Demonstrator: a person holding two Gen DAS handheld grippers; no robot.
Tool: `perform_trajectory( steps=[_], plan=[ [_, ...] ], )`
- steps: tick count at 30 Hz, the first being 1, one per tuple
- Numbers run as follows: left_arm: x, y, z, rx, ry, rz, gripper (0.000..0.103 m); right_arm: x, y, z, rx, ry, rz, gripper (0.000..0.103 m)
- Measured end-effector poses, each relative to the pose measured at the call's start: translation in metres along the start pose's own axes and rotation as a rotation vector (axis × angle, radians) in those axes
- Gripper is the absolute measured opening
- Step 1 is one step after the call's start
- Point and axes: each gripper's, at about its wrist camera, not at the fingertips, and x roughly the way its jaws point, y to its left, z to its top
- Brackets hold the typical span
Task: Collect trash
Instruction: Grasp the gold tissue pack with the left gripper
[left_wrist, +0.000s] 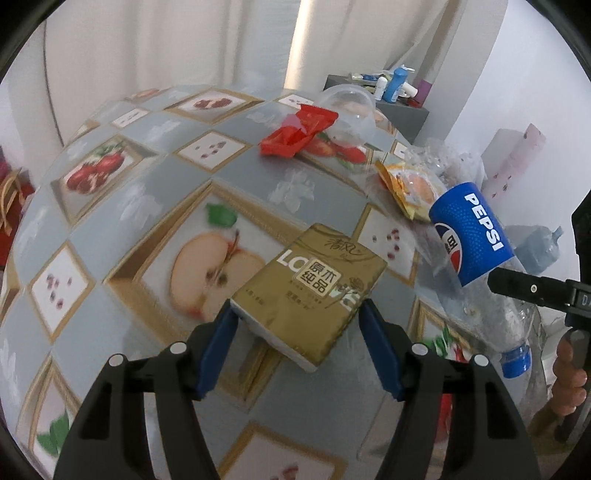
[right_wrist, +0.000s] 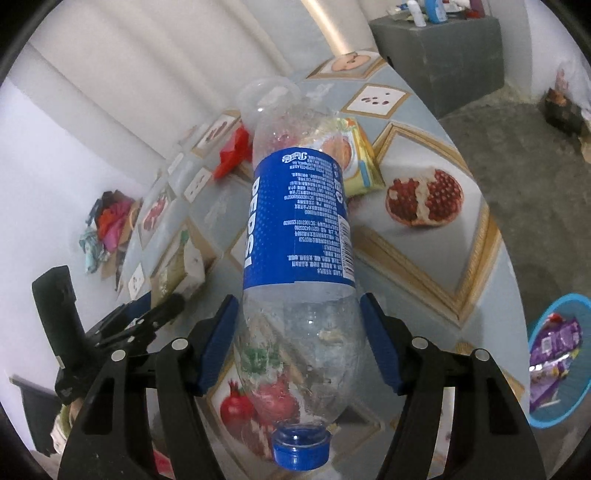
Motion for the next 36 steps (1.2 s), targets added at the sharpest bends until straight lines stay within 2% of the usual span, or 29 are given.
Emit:
perform_trajectory(
  steps=[7, 11, 15, 17, 21, 24, 27, 33, 36],
  plan=[
    [-0.017, 0.003, -0.034, -0.067, 0.059, -0.017, 0.066, -0.019, 0.004, -0.031, -0.033, 0.019, -0.007, 0.063],
    [-0.028, 0.002, -0.053, -0.071, 0.098, -0.054, 0.074, -0.025, 0.004, -0.047, -0.030, 0.036, -0.010, 0.063],
    [-0.037, 0.002, -0.064, -0.099, 0.137, -0.126, 0.075, -0.025, 0.003, -0.061, -0.012, 0.075, -0.006, 0.064],
    [-0.042, 0.002, -0.065, -0.097, 0.128, -0.133, 0.076, -0.025, 0.003, -0.064, -0.015, 0.083, -0.012, 0.064],
    [-0.052, -0.005, -0.056, -0.008, 0.035, -0.062, 0.079, -0.023, 0.008, -0.062, -0.035, 0.080, -0.029, 0.066],
    [-0.046, -0.013, -0.046, 0.071, -0.001, -0.060, 0.083, -0.019, 0.011, -0.060, -0.040, 0.078, -0.028, 0.066],
    [-0.030, -0.017, -0.036, 0.125, 0.003, -0.018, 0.083, -0.015, 0.011, -0.057, -0.042, 0.081, -0.031, 0.066],
    [-0.011, -0.023, -0.033, 0.195, 0.029, 0.009, 0.083, -0.002, 0.011, -0.054, -0.037, 0.103, -0.027, 0.066],
    [-0.006, -0.027, -0.037, 0.233, 0.049, 0.028, 0.079, 0.002, 0.008, -0.054, -0.016, 0.109, -0.014, 0.064]
  ],
)
